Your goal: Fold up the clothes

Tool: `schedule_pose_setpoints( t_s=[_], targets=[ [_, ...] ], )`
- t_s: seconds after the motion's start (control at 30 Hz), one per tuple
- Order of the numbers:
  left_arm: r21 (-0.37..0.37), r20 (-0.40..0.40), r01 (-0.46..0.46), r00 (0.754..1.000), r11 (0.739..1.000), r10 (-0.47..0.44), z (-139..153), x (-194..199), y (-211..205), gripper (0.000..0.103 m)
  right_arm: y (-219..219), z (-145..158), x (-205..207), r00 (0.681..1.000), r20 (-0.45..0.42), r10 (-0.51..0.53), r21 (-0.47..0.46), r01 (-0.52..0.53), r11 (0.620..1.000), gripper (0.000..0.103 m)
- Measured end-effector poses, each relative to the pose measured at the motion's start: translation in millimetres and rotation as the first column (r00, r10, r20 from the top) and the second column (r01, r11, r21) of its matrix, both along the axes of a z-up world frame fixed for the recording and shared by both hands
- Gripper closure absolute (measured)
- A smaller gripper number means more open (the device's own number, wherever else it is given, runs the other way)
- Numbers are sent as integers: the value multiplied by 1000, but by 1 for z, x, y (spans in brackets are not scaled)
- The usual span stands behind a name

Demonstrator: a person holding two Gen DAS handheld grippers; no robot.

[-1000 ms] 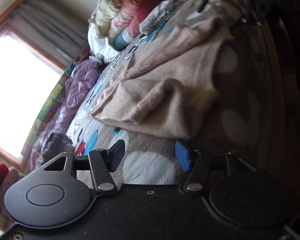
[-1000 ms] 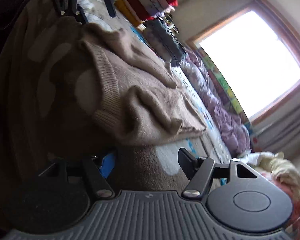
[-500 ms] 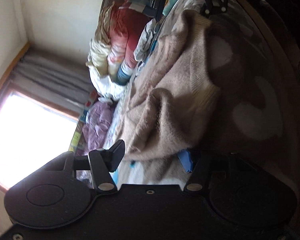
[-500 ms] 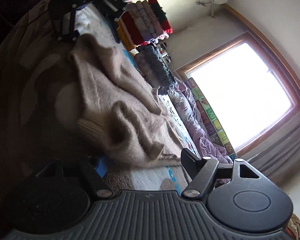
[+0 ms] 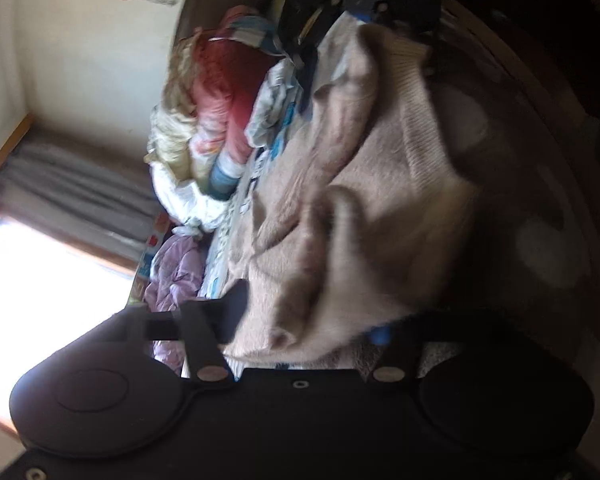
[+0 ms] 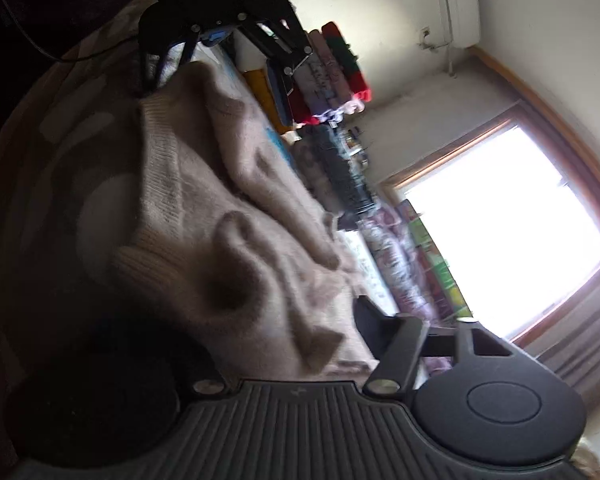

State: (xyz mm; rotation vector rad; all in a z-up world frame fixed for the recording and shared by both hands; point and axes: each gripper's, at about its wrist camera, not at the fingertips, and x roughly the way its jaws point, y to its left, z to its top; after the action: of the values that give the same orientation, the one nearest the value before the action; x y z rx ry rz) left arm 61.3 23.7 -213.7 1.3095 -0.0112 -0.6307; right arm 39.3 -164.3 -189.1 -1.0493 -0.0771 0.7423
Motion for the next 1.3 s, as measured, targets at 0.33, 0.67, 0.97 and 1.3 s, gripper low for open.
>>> schedule_pose_setpoints(
  t_s=[0.33,0.67,0.97,1.3],
  targets=[
    [108,-50,-36,998,993,41,-2,-23,-15,82,11,13,-11,991,-125,-40,16,42,999,81],
    [-122,-251,-58,968,991,26,47,-78,-7,81,-19,42,-91,987,-160,-17,88,31,996,81],
    [-527,-395,-169,917,833,-64,126,-16,30,81,-53,120,-52,965,-263,9,405,102,908,80],
    [-800,-468,-291,850,525,-242,141,79,58,81,-89,143,36,919,-371,133,670,166,723,80]
  ],
)
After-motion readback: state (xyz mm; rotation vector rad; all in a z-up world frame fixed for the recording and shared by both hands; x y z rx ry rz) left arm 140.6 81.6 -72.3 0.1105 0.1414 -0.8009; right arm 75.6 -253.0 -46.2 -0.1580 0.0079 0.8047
